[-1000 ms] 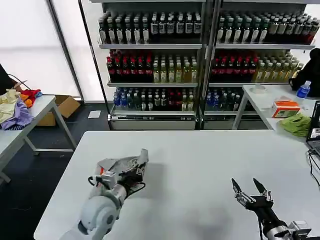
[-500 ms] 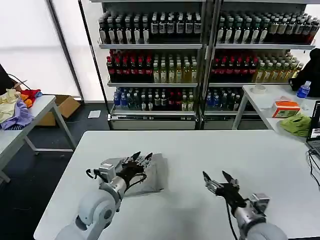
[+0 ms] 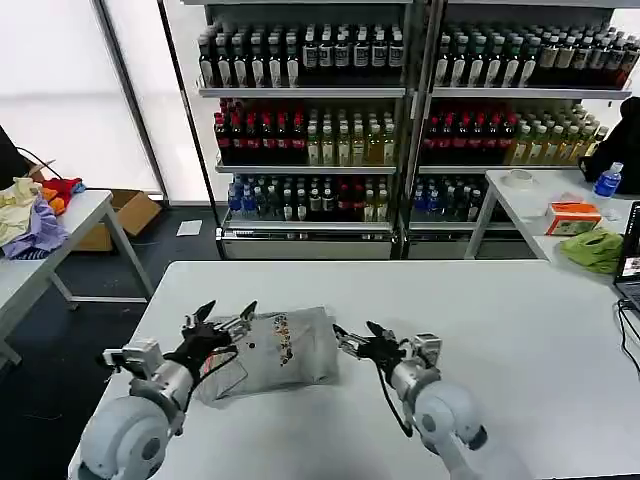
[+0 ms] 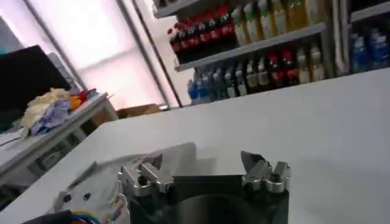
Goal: Fold and organize the clothes.
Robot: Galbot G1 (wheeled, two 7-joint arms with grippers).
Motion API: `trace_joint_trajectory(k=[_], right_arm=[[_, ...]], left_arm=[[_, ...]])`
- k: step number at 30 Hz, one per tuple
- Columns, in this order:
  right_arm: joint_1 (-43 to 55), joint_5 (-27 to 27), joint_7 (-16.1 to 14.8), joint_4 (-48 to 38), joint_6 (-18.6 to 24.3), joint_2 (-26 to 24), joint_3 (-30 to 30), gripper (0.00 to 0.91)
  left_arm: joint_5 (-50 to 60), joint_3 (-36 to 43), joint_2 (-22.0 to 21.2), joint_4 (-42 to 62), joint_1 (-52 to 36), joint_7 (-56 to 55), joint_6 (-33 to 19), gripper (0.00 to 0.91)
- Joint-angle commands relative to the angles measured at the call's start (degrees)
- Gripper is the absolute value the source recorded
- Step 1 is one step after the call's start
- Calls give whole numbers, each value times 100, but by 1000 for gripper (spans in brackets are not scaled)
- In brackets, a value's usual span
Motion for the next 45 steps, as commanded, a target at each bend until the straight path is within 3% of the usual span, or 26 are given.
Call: trace_joint_trajectory(k=[1,12,13,14,16,17,29,34,38,45], right_arm=[[1377,256,80,-1403,-132,358,-1208,907],[1248,159,595,-1712,-147,657,-1342,907],[1227,165,608,-1696,-141,653,-1344,856],[1217,179,593,-1677,-134,646,-1347,796],[1179,231,572,-1605,-124,637,-1350,212],[1164,297,542,-1575,-104,629,-1348,0],[803,800,313,-1051,14,432,-1085,0],[474,1045,311,-811,-155,263,-795,0],[165,1310,326,-535,-166,48,-523,0],[-517,1030,130,-83,-184,-732,291,0]], left_arm=[[-66,-984,76,-343,656,48,6,907],[-128,-1038,-56,-380,729,-8,5,907],[-145,-1041,-67,-392,740,-24,6,907],[-160,-1054,-76,-398,759,-14,6,907],[-161,-1073,-106,-399,762,-16,6,907],[-161,-1076,-108,-399,763,-15,5,907],[-164,-1119,-145,-381,790,-18,5,907],[-213,-1162,-156,-365,822,-14,3,907],[-226,-1176,-155,-339,816,-12,3,907],[-228,-1125,-169,-284,779,-9,1,907]])
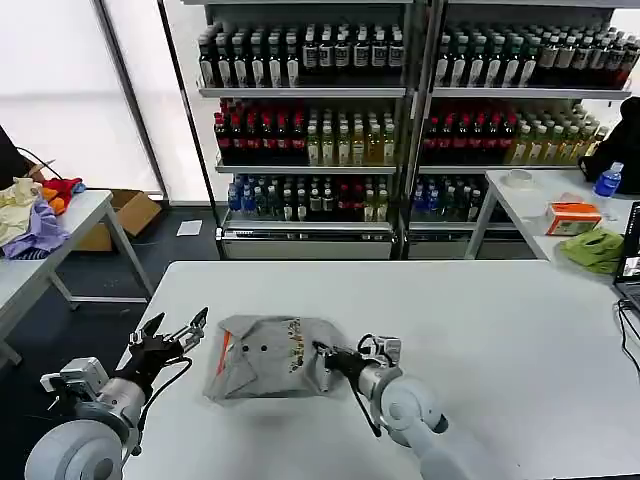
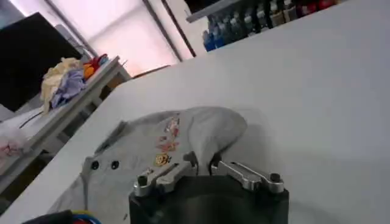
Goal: Fold and organize the clothes.
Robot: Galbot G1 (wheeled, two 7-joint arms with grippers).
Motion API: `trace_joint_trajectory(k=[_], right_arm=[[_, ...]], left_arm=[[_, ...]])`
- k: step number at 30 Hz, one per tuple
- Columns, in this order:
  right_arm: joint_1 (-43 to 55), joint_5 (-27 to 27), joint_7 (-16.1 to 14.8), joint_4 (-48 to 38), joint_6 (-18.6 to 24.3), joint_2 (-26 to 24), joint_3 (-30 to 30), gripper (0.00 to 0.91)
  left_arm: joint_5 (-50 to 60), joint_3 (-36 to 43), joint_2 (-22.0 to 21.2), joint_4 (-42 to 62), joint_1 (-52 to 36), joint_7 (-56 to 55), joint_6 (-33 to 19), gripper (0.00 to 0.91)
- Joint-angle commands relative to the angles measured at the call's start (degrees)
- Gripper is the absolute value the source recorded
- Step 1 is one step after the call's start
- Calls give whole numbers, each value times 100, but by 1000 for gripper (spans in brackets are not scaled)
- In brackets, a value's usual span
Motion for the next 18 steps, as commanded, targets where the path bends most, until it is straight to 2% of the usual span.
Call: trace_joint_trajectory(k=[1,5,9,10,11,12,13,16,18], right_arm=[[-994,17,-264,665,-55,-1006,1091,0],[-1338,-245,-583,789,-47,-1584,1606,0],[-1462,-270,-854,844,-41,-1885,1866,0],[-1484,-285,-881,889,-36,-1895,1913,242],[-1504,-331,-904,925,-35,-1883,1929,766],[-1510,-453,-919,949,-32,-1867,1941,907],[-1517,-746,-980,958,-25,-1790,1968,907],[-1514,-943,-992,971,1,-1685,2053,907],[-1491,-1081,-892,971,157,-1610,2098,907]], left_arm=[[-8,55,-16,36,-26,5,-3,907],[0,162,-33,71,-97,-4,-3,907],[23,309,-62,127,-203,-33,-2,907],[43,365,-73,143,-232,-46,-4,907],[47,390,-77,146,-240,-47,-4,907],[53,426,-82,154,-249,-51,-3,907],[55,461,-94,158,-256,-61,-3,907],[54,505,-103,154,-271,-72,-4,907],[49,498,-87,152,-273,-78,-1,907]])
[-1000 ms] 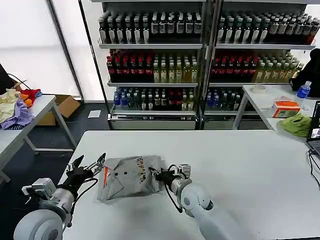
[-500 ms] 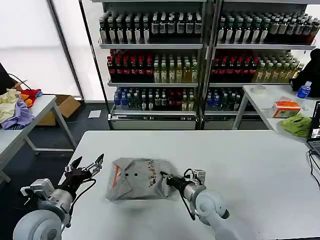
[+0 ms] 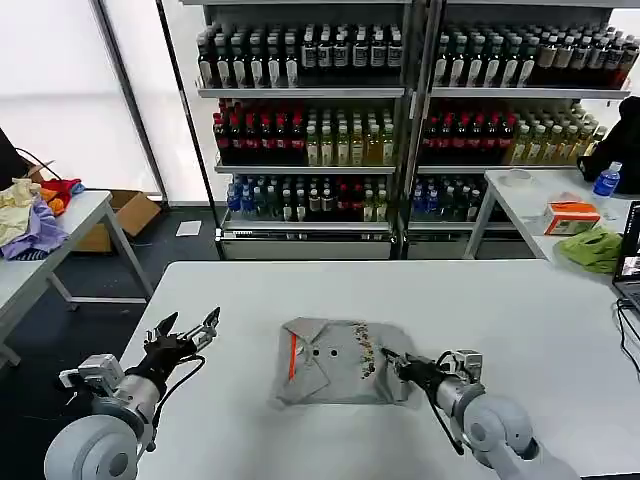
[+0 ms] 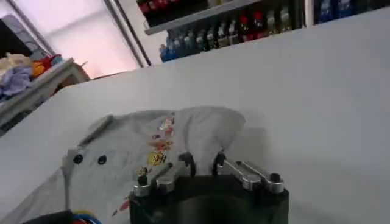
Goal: Fold and organize the clothes.
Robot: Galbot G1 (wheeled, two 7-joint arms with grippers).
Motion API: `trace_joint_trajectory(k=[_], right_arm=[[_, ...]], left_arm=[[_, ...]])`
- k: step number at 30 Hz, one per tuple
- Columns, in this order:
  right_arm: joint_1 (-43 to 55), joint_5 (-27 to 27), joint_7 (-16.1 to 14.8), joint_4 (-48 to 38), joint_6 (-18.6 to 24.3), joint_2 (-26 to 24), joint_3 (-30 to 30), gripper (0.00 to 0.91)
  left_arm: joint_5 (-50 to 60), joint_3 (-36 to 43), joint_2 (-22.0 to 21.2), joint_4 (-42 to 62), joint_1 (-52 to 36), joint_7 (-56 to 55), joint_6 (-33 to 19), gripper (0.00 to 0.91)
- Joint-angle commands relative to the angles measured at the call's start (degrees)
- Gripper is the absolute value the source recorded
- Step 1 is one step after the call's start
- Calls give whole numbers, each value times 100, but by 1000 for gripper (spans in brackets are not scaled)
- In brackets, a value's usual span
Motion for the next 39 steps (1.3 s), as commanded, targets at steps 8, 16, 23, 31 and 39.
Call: trace_joint_trajectory(k=[8,16,23,31,39], right_arm=[[-143,-1381,-15,524,648,-149,622,907],[546,-2050,360,642,788,803,-754,907],[565,-2954,1346,-173,553,1422,-1572,907],[-198,-2821,2033,-180,454,1092,-1249,907],[-290,-2813,1889,-22,1099,1133,-988,907]], left_arm=[[-69,-6,107,35,1,1,-2,907],[-86,25,105,36,-3,-2,-4,907],[-70,-78,15,21,164,7,-5,907],[-72,-249,-106,124,305,70,-16,907],[-57,-164,-151,117,298,67,-17,907]])
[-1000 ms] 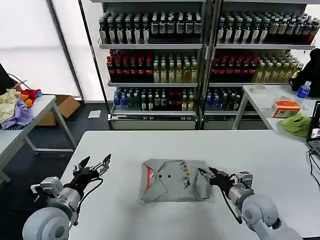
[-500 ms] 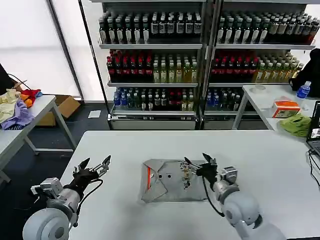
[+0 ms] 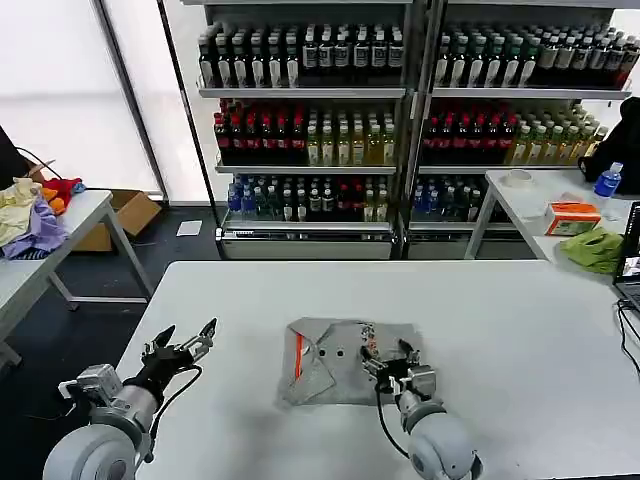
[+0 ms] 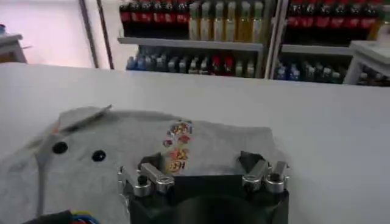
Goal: Fold and organize the clothes.
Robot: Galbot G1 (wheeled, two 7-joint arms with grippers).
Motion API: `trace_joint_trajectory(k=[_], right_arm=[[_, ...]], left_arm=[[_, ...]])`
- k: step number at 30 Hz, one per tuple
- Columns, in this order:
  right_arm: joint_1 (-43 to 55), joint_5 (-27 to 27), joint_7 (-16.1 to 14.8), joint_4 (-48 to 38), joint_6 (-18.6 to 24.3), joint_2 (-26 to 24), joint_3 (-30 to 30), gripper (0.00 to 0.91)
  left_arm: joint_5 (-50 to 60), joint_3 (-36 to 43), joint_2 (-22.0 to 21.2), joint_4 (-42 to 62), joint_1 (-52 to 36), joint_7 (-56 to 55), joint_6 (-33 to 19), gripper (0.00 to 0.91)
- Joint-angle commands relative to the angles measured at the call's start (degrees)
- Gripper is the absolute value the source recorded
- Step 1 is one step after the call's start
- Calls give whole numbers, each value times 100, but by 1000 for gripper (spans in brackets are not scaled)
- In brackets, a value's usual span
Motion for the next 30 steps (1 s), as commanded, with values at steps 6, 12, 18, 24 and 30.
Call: trace_joint_trajectory(k=[6,12,18,24,30], right_arm=[[-92,-64,-362,933,1402,-69,1012,907],[-470,183,-1141,1349,1490,-740,2609,907],[-1319,616,-1732,1343,1634,-642,3610,907],[-1786,576,-2428,1089,1682,-499,4369,907],[-2247,646,-2957,1167,1799,-329,4627,907]], left_arm=[[2,-147,-46,-4,87,92,-20,907],[150,-370,-134,36,216,486,-379,907],[452,-546,-230,23,583,1641,-1247,907],[948,-851,-739,5,827,2834,-2289,907],[2380,-941,-953,102,995,3630,-3275,907]])
